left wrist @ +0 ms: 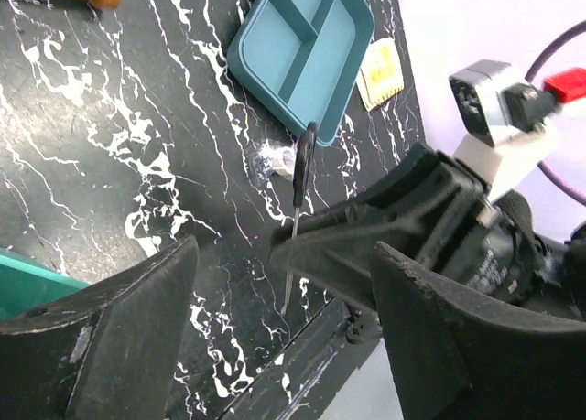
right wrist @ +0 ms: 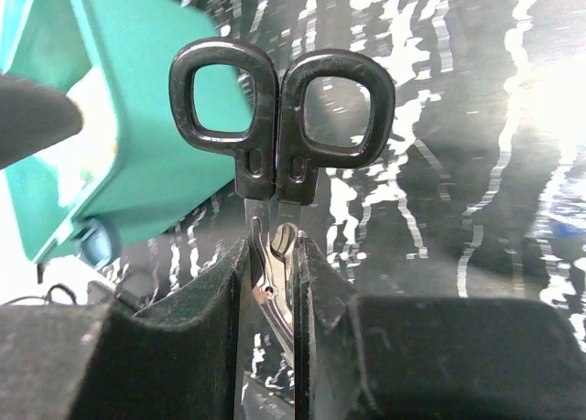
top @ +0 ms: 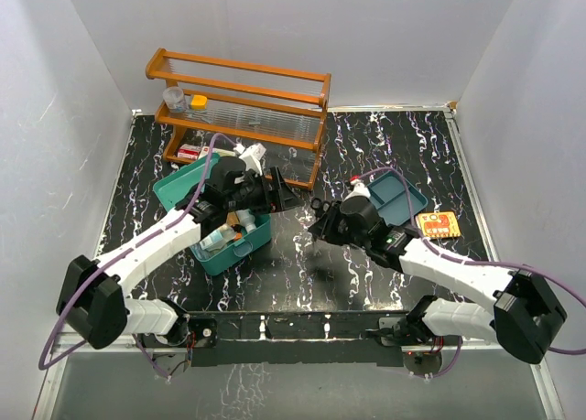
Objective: Organize the medicine kit
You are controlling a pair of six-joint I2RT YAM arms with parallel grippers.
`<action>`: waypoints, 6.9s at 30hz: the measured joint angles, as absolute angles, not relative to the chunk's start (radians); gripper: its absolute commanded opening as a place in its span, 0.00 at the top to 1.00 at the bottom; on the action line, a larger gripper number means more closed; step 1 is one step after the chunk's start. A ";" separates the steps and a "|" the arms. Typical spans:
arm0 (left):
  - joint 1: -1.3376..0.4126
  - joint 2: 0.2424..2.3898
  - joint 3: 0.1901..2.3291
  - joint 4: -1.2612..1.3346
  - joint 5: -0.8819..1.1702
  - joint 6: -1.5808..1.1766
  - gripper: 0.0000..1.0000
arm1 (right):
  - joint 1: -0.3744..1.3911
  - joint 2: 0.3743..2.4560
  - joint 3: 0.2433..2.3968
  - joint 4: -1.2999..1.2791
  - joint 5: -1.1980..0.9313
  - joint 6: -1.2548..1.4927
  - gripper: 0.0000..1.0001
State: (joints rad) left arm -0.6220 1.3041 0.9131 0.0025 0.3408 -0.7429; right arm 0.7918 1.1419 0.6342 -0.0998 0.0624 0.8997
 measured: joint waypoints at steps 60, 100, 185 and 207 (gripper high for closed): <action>-0.622 0.733 0.653 0.051 0.217 -0.347 0.16 | 0.202 1.526 0.880 -0.510 0.341 0.900 0.68; -0.622 0.721 0.736 -0.014 0.133 -0.405 0.16 | 0.494 1.327 0.731 -0.484 0.150 0.599 0.77; -0.622 0.765 0.754 -0.054 0.111 -0.386 0.16 | 0.376 1.691 1.045 -0.416 0.305 0.426 0.74; -0.622 0.907 0.945 -0.324 -0.170 -0.478 0.02 | 0.370 1.534 1.048 -0.489 0.293 0.459 0.47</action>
